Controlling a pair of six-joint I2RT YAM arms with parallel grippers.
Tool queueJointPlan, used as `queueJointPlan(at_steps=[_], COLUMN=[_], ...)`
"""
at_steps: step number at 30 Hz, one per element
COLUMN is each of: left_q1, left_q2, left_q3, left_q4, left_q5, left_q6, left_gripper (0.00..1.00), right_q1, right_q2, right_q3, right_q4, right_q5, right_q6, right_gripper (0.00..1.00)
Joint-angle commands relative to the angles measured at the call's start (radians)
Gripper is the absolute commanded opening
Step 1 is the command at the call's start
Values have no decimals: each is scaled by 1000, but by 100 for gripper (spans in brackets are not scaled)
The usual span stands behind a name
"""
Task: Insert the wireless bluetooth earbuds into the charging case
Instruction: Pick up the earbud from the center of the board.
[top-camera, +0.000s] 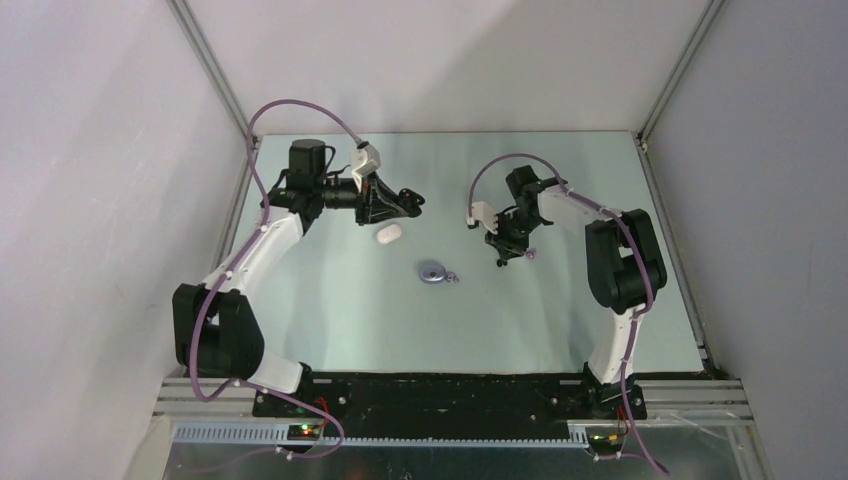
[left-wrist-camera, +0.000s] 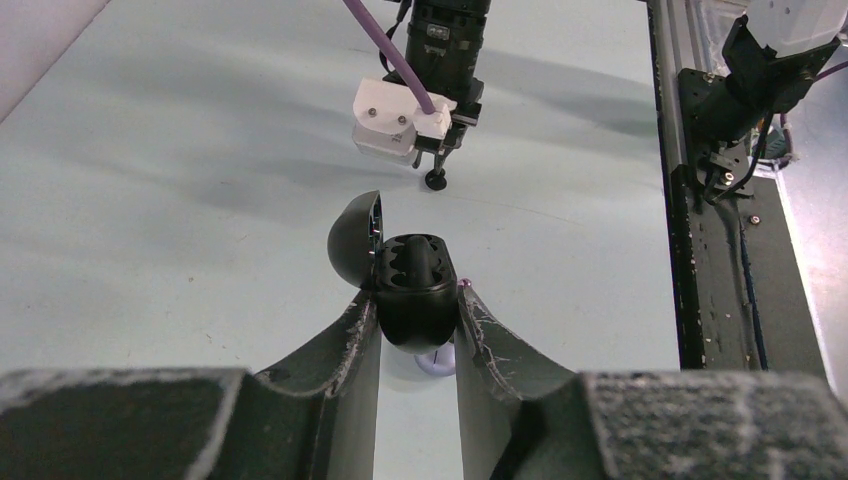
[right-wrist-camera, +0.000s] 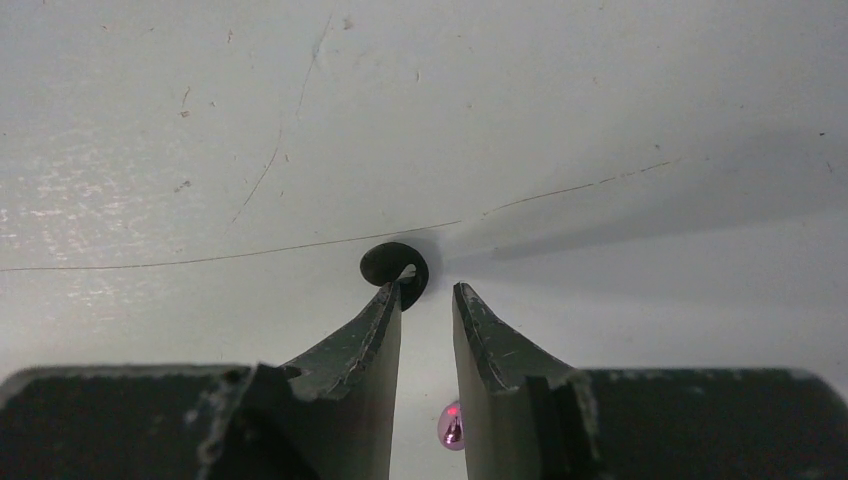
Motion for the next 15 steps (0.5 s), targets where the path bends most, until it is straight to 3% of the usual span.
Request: queueJointPlan(at_steps=[1,15], left_q1=[7,7], left_q2=[-34,-35], left_q3=[-11,-20], left_q4=[44,48], left_q5=[6,-3], left_q6=[-11,-9], left_gripper=[0,0], right_q1=[9,28], right_q2=[2,13], right_q3=[33,32], right_q4=[-23,-19], right_q5=[-25,-17], right_q6=[-16,-16], right_gripper=[30,29])
